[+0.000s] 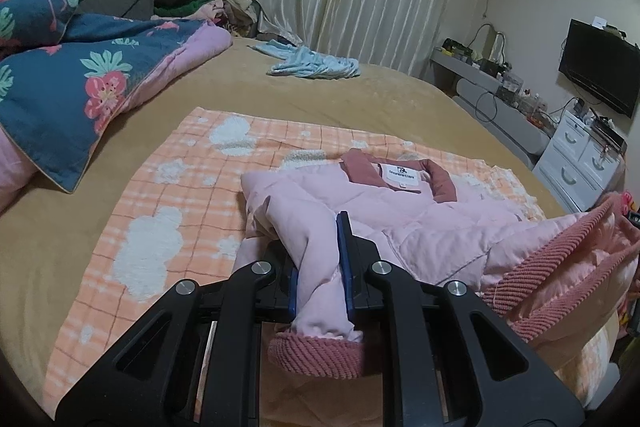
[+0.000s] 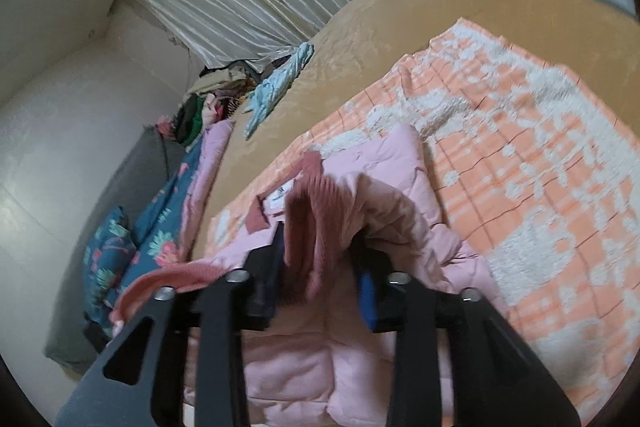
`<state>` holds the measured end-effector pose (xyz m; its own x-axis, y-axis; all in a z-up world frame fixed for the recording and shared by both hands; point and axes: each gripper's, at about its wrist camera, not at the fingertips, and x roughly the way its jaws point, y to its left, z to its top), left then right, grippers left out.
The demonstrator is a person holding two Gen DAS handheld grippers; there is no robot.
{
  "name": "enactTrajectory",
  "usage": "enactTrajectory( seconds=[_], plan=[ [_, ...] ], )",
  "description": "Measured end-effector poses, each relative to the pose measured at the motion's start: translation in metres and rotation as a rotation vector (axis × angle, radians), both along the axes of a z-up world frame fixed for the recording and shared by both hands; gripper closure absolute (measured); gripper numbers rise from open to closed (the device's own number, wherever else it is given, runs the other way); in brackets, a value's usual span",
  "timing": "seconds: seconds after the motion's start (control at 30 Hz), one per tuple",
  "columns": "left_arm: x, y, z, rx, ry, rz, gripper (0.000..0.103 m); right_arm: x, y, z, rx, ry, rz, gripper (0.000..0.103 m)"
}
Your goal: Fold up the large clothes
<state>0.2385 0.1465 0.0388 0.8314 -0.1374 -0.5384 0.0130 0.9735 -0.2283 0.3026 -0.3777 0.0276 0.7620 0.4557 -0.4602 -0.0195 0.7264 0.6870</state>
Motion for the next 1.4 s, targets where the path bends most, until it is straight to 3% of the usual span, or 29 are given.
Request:
enactTrajectory(
  seconds=[0.13,0.3,0.37,0.53,0.63,0.8,0.9,0.97,1.1,1.13,1.17,1.2,1.33,1.4],
  plan=[
    [0.008,0.0,-0.003,-0.001,0.008,-0.013,0.094,0.003,-0.003,-0.002,0.025,-0.014,-0.017,0.044],
    [0.014,-0.002,-0.005,0.006,0.011,-0.026,0.094,0.0,-0.001,0.007,0.012,-0.081,-0.011,0.035],
    [0.017,-0.002,-0.006,0.001,0.016,-0.028,0.094,-0.004,0.002,0.012,-0.012,-0.111,-0.013,0.027],
    [0.022,-0.003,-0.009,0.004,0.024,-0.03,0.093,-0.027,0.018,0.014,-0.198,-0.165,-0.035,0.015],
    [0.023,-0.003,-0.01,-0.005,0.027,-0.033,0.091,-0.043,0.027,-0.002,-0.264,-0.166,-0.038,0.011],
    [0.023,-0.003,-0.01,-0.014,0.026,-0.042,0.088,-0.052,0.041,-0.028,-0.467,-0.142,-0.073,0.008],
    [0.021,-0.003,-0.009,-0.028,0.025,-0.046,0.08,-0.047,0.044,-0.043,-0.559,-0.127,-0.075,0.008],
    [0.019,-0.002,-0.006,-0.047,0.022,-0.055,0.069,-0.045,0.04,-0.055,-0.556,-0.108,-0.067,0.008],
    [0.014,-0.005,0.001,-0.054,0.02,-0.064,0.06,-0.043,0.031,-0.067,-0.558,-0.081,-0.066,0.008],
    [0.012,-0.006,0.003,-0.058,0.018,-0.066,0.054,-0.044,0.028,-0.068,-0.55,-0.08,-0.067,0.008],
    [0.01,-0.007,0.005,-0.069,0.012,-0.077,0.04,-0.044,0.027,-0.068,-0.541,-0.08,-0.067,0.008],
    [0.007,-0.007,0.008,-0.08,0.005,-0.087,0.035,-0.045,0.024,-0.069,-0.526,-0.081,-0.068,0.008],
    [-0.007,-0.014,0.024,-0.003,-0.05,-0.057,0.018,-0.046,0.021,-0.069,-0.508,-0.078,-0.061,0.008],
    [-0.012,-0.013,0.029,0.02,-0.068,-0.042,0.018,-0.046,0.023,-0.07,-0.508,-0.077,-0.045,0.008]
  ],
)
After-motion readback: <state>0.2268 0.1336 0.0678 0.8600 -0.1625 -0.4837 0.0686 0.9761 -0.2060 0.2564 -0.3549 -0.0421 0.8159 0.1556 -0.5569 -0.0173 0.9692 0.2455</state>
